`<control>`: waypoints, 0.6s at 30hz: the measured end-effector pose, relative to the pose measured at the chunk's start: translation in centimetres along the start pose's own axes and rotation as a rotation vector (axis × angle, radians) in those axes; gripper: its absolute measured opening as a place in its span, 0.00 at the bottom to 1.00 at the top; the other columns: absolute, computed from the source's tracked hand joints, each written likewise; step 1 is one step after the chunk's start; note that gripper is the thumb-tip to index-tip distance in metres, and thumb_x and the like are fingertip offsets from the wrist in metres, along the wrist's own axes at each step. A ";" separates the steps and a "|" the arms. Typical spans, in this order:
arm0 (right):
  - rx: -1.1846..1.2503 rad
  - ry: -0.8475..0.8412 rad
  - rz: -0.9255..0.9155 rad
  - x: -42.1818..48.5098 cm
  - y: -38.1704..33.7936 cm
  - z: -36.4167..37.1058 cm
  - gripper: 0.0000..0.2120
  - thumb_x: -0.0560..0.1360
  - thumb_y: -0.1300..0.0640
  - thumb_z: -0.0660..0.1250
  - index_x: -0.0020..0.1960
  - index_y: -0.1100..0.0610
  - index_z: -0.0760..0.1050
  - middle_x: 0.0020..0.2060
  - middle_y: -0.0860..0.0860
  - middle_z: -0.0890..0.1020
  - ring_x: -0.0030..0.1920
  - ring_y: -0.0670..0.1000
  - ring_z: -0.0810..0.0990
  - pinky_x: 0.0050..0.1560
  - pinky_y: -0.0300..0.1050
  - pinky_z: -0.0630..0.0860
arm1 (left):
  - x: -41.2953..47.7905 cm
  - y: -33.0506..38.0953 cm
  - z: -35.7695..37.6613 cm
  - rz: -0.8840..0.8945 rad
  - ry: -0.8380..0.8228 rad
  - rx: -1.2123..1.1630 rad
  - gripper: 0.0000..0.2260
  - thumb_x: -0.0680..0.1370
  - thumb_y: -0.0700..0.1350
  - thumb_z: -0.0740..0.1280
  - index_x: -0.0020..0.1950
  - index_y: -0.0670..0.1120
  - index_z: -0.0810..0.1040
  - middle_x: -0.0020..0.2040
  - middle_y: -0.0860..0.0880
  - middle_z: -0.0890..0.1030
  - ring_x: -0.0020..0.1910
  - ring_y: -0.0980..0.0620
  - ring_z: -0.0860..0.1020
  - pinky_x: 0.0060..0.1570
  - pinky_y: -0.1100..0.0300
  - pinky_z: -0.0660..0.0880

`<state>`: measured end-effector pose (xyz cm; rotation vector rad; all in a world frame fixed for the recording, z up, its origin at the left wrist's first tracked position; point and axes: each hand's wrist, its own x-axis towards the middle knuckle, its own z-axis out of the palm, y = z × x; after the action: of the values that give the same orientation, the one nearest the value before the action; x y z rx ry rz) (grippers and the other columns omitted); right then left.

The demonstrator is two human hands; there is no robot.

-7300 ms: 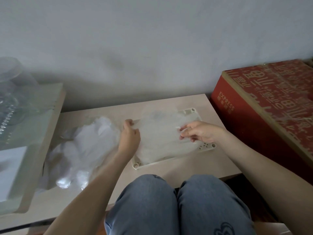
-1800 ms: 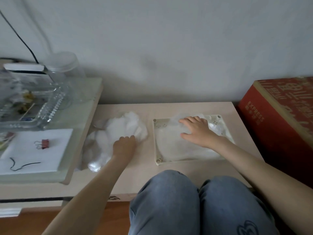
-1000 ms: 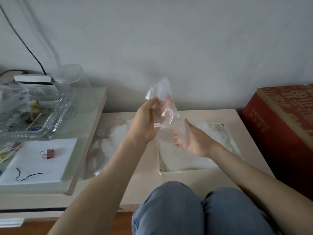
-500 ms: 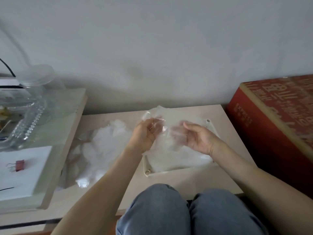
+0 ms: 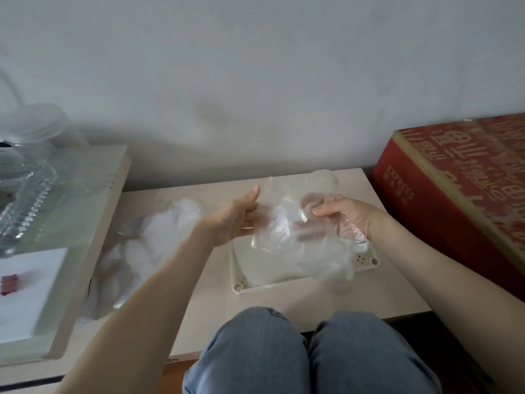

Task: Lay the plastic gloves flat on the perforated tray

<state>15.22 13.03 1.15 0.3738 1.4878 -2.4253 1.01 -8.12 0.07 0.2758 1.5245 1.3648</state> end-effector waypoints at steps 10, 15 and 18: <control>-0.171 0.204 0.213 -0.1 0.4 -2.3 0.05 0.73 0.65 0.66 0.48 0.61 0.77 0.35 0.52 0.77 0.32 0.50 0.81 0.39 0.41 0.81 | 0.4 -2.2 1.8 0.075 0.235 0.087 0.06 0.80 0.44 0.64 0.46 0.42 0.76 0.32 0.50 0.81 0.24 0.56 0.75 0.25 0.65 0.74; -0.234 0.269 0.272 -0.9 0.8 -3.6 0.10 0.77 0.54 0.63 0.52 0.61 0.74 0.41 0.57 0.78 0.40 0.59 0.83 0.37 0.47 0.80 | 0.6 -4.1 1.6 0.049 0.303 0.074 0.06 0.81 0.42 0.64 0.48 0.39 0.76 0.34 0.45 0.81 0.22 0.55 0.76 0.21 0.66 0.71; -0.194 0.234 0.289 -1.3 1.2 -3.7 0.21 0.75 0.47 0.64 0.59 0.62 0.72 0.49 0.60 0.81 0.44 0.62 0.83 0.39 0.49 0.80 | 0.7 -4.8 2.0 0.042 0.331 -0.005 0.06 0.81 0.41 0.63 0.47 0.39 0.74 0.34 0.44 0.79 0.21 0.54 0.76 0.20 0.66 0.71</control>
<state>17.10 15.99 -0.98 0.7917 1.6170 -2.0491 4.34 -7.93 -3.96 0.0804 1.7942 1.5021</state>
